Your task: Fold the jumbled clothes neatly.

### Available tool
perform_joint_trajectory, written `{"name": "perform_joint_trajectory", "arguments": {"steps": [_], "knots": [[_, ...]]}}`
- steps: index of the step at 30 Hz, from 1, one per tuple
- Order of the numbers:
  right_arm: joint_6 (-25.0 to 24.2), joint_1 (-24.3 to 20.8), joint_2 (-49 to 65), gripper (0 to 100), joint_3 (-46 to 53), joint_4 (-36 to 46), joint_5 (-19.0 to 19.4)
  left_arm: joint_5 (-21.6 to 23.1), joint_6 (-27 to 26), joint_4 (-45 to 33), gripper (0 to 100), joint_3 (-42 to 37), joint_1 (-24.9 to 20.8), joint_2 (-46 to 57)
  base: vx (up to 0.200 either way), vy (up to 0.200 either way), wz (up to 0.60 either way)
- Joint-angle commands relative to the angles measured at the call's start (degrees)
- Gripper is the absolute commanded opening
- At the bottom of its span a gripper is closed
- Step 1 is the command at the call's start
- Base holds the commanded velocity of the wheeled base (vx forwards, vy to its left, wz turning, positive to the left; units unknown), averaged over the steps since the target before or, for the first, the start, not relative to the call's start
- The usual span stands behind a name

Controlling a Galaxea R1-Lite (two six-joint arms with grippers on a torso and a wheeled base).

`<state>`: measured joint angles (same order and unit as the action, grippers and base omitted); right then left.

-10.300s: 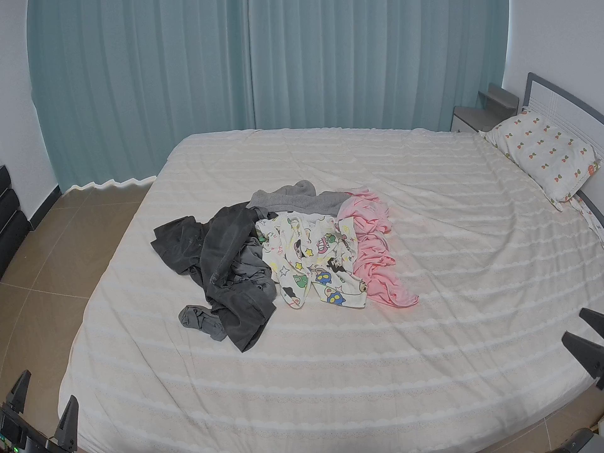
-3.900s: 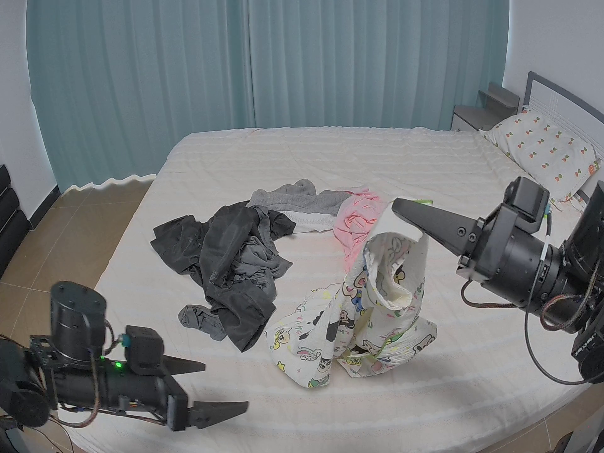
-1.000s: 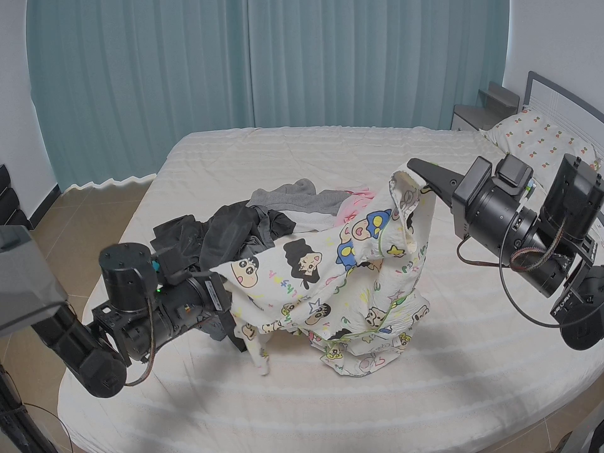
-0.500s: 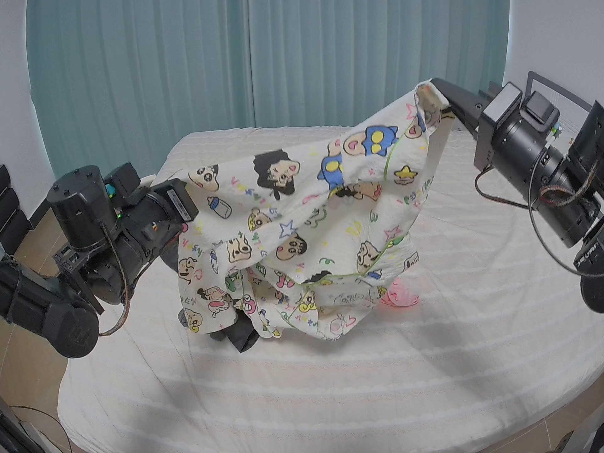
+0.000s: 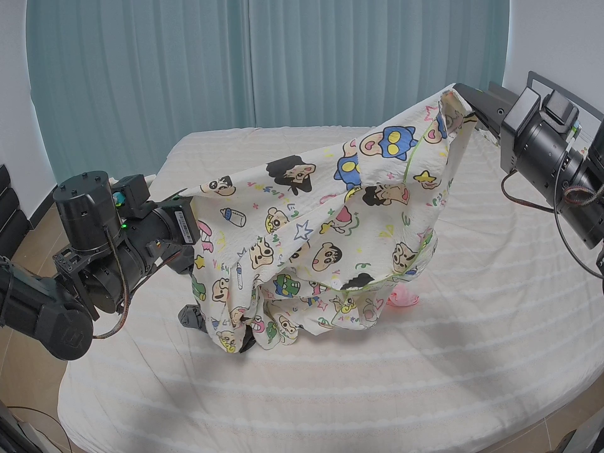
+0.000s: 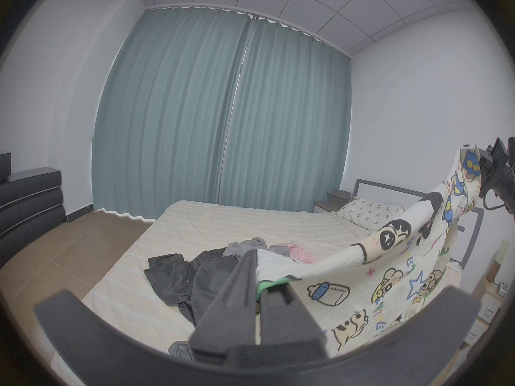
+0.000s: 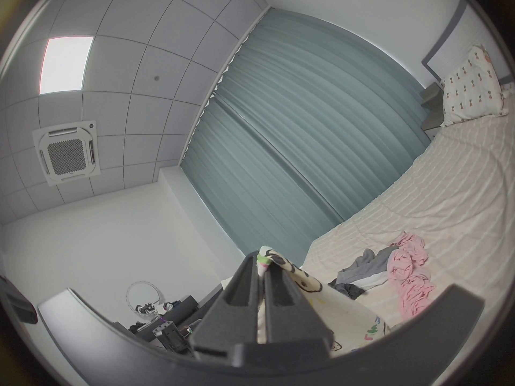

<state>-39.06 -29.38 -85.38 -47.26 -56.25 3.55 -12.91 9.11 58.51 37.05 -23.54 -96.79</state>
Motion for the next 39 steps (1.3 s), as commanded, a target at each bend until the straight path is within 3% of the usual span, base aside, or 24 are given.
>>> {"name": "perform_joint_trajectory", "arguments": {"steps": [1,11,16,23,30,31,39], "knots": [[0.2,-0.3,1.1,0,2.6,0.3,0.1,0.3,0.2,-0.1,0,-4.5,-1.3,-0.9,0.000,0.000,0.00],[0.3,0.4,0.9,0,8.1,0.4,0.1,3.9,7.0,0.2,0,-8.3,-2.9,-11.1,0.000,0.000,0.00],[0.3,0.6,-0.4,0,11.5,0.2,0.6,4.6,7.2,1.5,0,-7.6,-2.9,-17.5,0.000,0.000,0.00],[0.1,1.1,-4.4,0,13.0,-0.3,0.2,4.6,8.4,13.4,0,-5.5,-2.9,-30.9,0.000,0.000,0.00],[0.2,2.7,-6.3,0,12.3,-1.4,0.1,3.9,11.9,23.2,0,-2.2,-2.8,-36.4,0.000,0.000,0.00],[0.2,2.8,-6.5,0,12.3,-1.8,0.1,3.8,12.2,24.5,100,-1.9,-2.7,-36.5,0.000,0.000,0.00],[0.1,4.7,-9.5,0,12.4,-3.7,0.1,0.7,12.2,26.7,100,0.7,-1.6,-36.6,0.000,0.000,0.00]]}}
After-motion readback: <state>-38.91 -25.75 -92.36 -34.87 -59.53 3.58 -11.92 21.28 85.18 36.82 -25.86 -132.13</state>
